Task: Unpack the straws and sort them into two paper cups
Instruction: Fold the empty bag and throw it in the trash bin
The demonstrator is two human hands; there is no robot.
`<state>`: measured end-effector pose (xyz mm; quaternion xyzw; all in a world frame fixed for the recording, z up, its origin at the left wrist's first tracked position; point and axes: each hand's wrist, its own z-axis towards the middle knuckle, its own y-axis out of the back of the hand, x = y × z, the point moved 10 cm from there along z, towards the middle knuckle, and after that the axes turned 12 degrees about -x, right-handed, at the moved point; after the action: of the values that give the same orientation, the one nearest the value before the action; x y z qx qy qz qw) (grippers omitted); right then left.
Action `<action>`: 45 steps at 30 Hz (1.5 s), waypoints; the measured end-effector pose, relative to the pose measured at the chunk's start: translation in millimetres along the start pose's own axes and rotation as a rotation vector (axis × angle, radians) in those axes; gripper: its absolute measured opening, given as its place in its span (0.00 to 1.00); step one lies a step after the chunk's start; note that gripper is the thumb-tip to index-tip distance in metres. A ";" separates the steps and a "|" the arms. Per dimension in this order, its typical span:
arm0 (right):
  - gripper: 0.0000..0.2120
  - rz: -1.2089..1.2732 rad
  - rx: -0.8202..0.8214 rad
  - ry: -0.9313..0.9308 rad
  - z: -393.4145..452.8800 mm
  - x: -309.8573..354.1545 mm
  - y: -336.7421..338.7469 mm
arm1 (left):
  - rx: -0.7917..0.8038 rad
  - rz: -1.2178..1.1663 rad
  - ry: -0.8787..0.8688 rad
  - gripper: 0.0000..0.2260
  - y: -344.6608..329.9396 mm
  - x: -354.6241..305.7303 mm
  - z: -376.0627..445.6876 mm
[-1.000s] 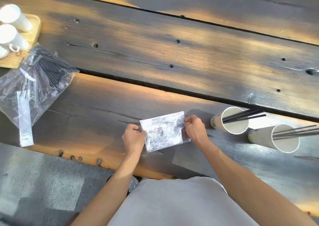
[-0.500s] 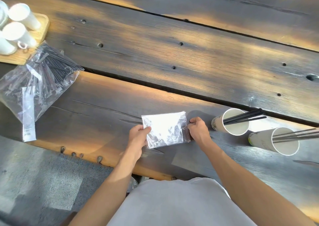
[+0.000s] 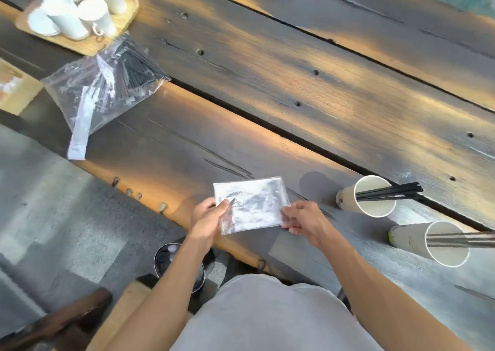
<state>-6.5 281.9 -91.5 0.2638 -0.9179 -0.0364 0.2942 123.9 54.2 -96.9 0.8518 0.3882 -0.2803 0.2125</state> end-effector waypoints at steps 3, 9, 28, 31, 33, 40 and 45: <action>0.07 -0.080 0.017 0.101 -7.2 1.8 -7.8 | -0.083 -0.074 0.033 0.11 23.8 20.0 -20.9; 0.07 -0.228 0.133 0.289 -29.3 13.5 -50.6 | -0.215 -0.231 0.093 0.05 76.4 88.2 -83.2; 0.04 -0.644 0.398 0.231 -65.8 -137.9 -271.8 | -0.724 -0.613 0.394 0.05 251.9 321.4 -137.5; 0.04 -0.654 0.350 0.155 -33.6 -178.9 -290.1 | -0.736 -0.542 0.433 0.05 263.9 353.6 -105.0; 0.05 -0.661 0.310 0.136 -5.3 -202.8 -301.1 | -0.739 -0.519 0.449 0.05 269.7 374.9 -76.6; 0.05 -0.614 0.177 0.005 87.1 -278.1 -331.3 | -0.792 -0.409 0.388 0.10 305.3 414.3 25.6; 0.07 -0.549 0.152 -0.093 131.1 -335.4 -355.0 | -0.874 -0.100 0.215 0.09 335.9 401.3 96.4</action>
<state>315.1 135.3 -453.1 0.5219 -0.8247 -0.0580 0.2102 573.2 11.6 -378.7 0.6864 0.5308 -0.0100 0.4970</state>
